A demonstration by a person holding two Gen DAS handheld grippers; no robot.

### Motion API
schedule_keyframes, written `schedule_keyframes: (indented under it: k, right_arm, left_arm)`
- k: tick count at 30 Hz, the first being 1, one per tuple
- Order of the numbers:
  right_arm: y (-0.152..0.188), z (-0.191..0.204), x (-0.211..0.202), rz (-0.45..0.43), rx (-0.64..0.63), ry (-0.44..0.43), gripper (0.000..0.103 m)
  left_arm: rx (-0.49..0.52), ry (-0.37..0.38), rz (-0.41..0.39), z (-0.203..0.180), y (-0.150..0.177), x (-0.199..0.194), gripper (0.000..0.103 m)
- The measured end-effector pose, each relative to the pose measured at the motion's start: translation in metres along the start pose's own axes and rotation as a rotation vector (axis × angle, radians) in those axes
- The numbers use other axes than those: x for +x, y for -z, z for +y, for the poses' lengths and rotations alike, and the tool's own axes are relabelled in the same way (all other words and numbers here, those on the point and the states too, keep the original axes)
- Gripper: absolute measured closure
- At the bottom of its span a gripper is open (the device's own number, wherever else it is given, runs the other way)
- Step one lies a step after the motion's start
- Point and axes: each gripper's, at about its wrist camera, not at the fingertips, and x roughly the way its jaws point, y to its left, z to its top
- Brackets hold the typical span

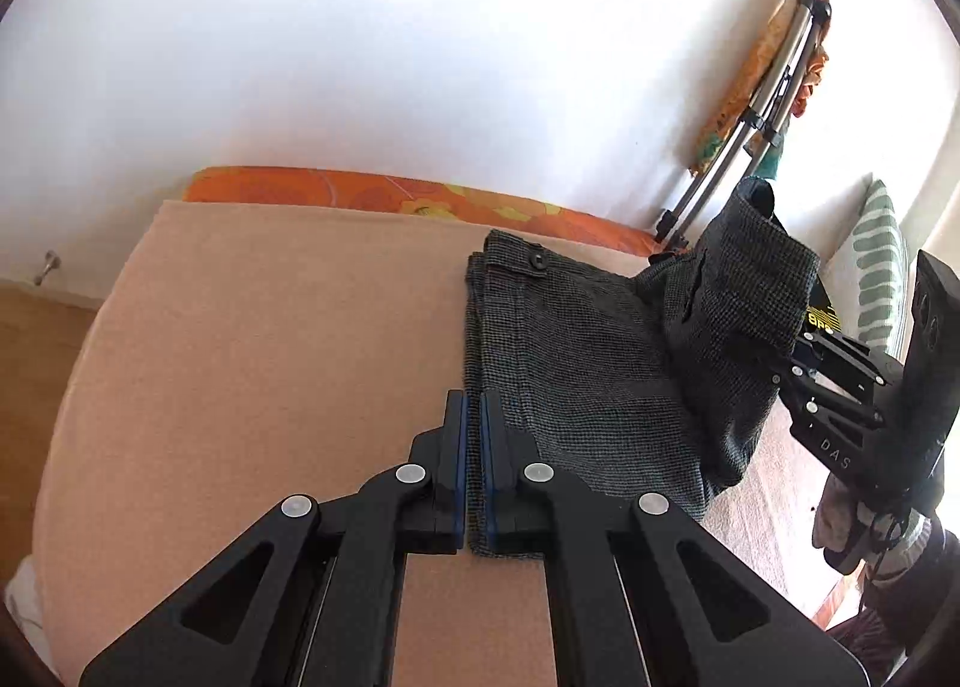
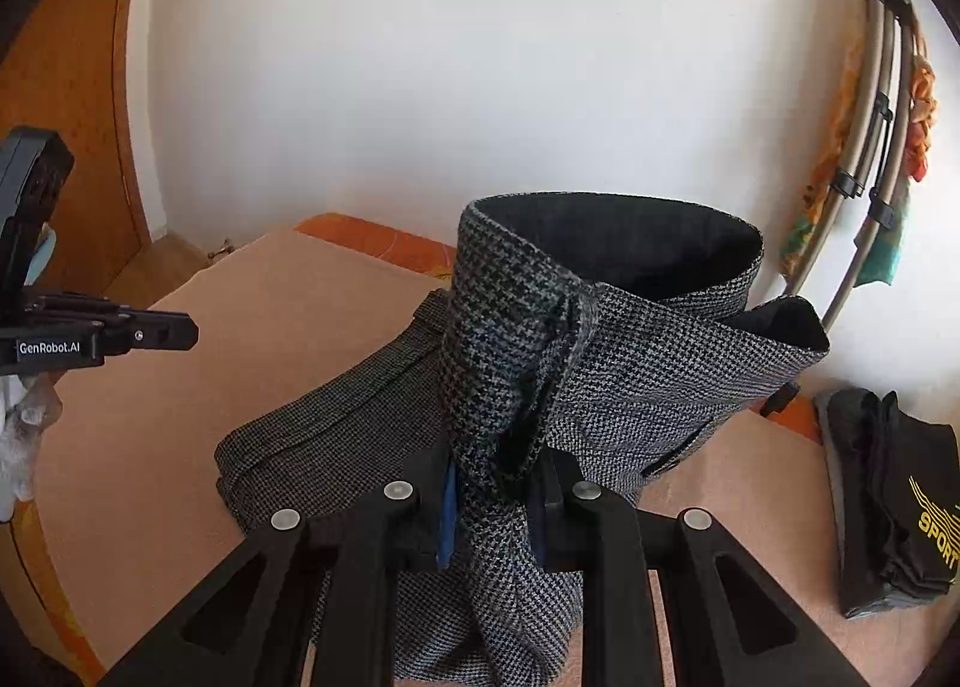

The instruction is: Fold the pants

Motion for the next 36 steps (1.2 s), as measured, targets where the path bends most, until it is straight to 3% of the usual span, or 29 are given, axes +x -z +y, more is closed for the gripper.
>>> schedule_keyframes:
  k: [8, 14, 16, 19, 23, 24, 26, 29, 31, 33, 36]
  right_arm:
    - [0.008, 0.084, 0.051, 0.125, -0.272, -0.082, 0.089]
    - [0.020, 0.101, 0.061, 0.149, -0.365, -0.078, 0.088]
    - [0.019, 0.098, 0.060, 0.159, -0.372, -0.119, 0.076]
    - [0.018, 0.086, 0.042, 0.144, -0.314, -0.227, 0.061]
    - [0.015, 0.068, 0.009, 0.087, -0.210, -0.306, 0.045]
    - [0.014, 0.060, 0.003, 0.074, -0.179, -0.315, 0.038]
    - [0.011, 0.041, -0.008, 0.059, -0.115, -0.337, 0.037]
    - [0.009, 0.007, -0.012, 0.064, 0.007, -0.361, 0.032]
    - [0.009, -0.019, -0.010, 0.073, 0.086, -0.363, 0.026]
    - [0.008, -0.043, -0.006, 0.081, 0.154, -0.335, 0.018]
    - [0.006, -0.079, 0.006, 0.104, 0.251, -0.320, 0.014]
  left_arm:
    - [-0.050, -0.022, -0.004, 0.020, 0.003, -0.005, 0.100]
    - [-0.040, -0.010, -0.004, 0.019, 0.004, -0.007, 0.100]
    - [-0.037, 0.000, 0.000, 0.017, 0.003, -0.005, 0.100]
    - [-0.027, 0.014, 0.004, 0.009, 0.001, -0.001, 0.100]
    - [-0.007, 0.052, 0.020, -0.007, 0.000, 0.004, 0.099]
    - [0.002, 0.055, 0.025, -0.011, 0.000, 0.005, 0.093]
    - [0.009, 0.065, 0.031, -0.020, -0.001, 0.008, 0.083]
    - [0.021, 0.081, 0.064, -0.034, 0.001, 0.017, 0.081]
    - [0.033, 0.072, 0.091, -0.042, 0.003, 0.024, 0.075]
    - [0.014, 0.069, 0.112, -0.046, 0.006, 0.030, 0.061]
    - [-0.035, 0.053, 0.156, -0.045, 0.011, 0.041, 0.057]
